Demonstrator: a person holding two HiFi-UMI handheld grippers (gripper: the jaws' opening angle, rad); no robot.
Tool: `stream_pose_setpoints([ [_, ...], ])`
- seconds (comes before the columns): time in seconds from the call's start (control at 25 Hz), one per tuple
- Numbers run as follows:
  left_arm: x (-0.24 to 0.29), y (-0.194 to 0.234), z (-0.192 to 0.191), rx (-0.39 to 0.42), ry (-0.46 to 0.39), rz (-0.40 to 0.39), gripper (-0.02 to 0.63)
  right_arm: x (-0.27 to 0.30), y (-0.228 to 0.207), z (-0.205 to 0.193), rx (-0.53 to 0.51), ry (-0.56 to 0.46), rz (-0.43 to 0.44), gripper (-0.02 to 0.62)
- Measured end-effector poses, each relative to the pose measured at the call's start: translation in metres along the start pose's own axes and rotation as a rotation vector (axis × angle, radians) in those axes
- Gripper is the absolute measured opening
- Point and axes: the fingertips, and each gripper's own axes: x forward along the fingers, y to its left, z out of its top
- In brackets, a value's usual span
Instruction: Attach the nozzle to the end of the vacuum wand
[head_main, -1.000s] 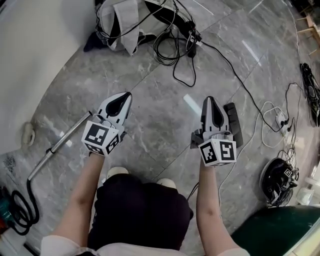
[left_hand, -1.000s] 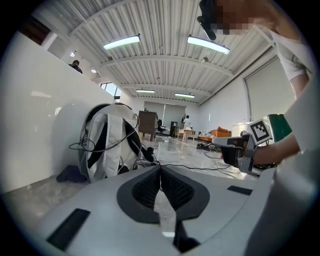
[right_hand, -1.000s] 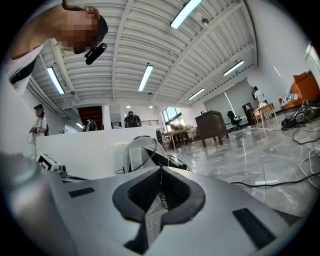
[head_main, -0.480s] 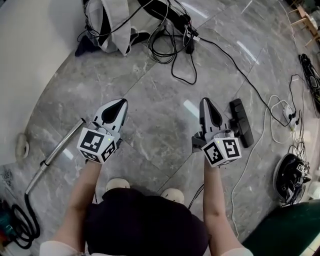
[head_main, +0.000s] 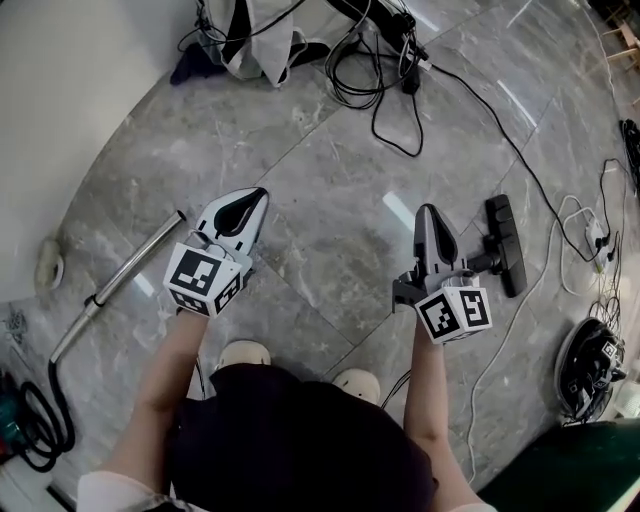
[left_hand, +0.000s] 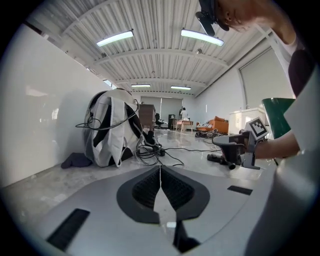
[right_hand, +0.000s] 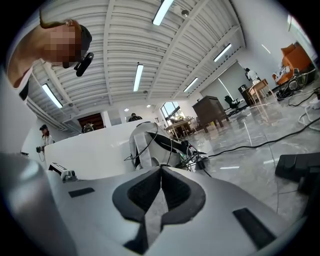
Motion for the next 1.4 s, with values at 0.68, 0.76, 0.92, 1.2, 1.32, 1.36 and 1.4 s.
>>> stream_pose_setpoints([
  [0.68,-0.14,0.137,-0.119,0.171,0.644,0.084,0.264,0.003,0.022,-0.01,-0.004,0.022,0.042,0.015],
  [0.76,-0.157,0.146,-0.149,0.19,0.77,0.052,0.286,0.003,0.024,-0.011,-0.016,0.03,0.048,0.015],
  [0.92,-0.193,0.164,-0.202,0.181,0.973,0.035,0.296,0.003,0.028,-0.015,-0.025,0.045,0.056,0.015],
  [1.2,-0.218,0.181,-0.239,0.163,1.093,0.038,0.29,0.008,0.044,-0.025,-0.036,0.075,0.077,0.015],
  [1.32,-0.215,0.176,-0.242,0.065,1.087,-0.031,0.261,0.012,0.051,-0.029,-0.018,0.079,0.088,0.015],
  [1.36,-0.214,0.174,-0.242,0.068,1.105,-0.057,0.242,0.014,0.053,-0.031,-0.018,0.081,0.092,0.015],
  [1.4,-0.213,0.172,-0.243,0.084,1.129,-0.078,0.228,0.016,0.055,-0.032,-0.021,0.084,0.097,0.015],
])
